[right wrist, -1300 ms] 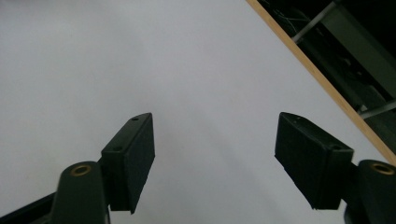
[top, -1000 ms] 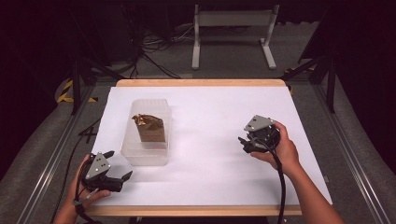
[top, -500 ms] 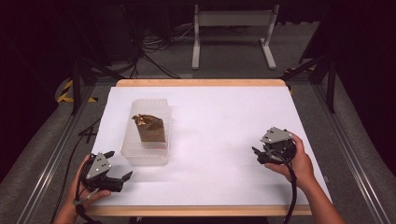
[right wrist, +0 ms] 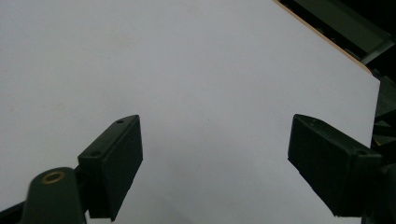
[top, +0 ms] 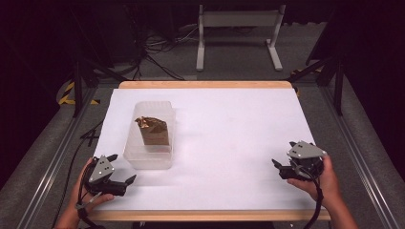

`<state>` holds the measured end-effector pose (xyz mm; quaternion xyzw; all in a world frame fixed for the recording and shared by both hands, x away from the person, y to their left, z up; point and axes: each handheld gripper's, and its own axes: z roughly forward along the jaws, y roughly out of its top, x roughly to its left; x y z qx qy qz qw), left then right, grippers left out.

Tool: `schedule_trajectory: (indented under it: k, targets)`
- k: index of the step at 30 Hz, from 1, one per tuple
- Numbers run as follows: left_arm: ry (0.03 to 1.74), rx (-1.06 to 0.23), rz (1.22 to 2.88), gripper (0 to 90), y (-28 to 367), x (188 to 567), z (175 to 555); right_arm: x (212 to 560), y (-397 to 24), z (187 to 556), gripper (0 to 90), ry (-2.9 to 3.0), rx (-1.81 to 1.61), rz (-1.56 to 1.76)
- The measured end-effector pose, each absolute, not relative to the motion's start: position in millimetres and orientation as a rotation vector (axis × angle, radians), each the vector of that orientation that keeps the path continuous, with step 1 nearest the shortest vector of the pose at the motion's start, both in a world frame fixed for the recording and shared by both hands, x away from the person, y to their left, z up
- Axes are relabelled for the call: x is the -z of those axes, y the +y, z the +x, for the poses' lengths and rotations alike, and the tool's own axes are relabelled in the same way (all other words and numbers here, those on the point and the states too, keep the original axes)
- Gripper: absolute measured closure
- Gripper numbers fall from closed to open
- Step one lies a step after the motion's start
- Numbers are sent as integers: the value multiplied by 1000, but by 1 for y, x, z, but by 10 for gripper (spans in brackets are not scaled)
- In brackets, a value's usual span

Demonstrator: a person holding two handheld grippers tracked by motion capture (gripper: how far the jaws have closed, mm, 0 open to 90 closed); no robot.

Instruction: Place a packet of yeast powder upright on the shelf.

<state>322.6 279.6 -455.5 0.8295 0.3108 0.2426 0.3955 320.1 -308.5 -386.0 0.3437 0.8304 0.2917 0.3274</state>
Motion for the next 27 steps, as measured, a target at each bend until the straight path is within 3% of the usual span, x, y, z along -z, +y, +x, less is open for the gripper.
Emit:
schedule_trajectory:
  k: [27]
  targets:
    - [810,-622,2086,34,282,454,322,421,-380,269,124,2007,-975,1043]
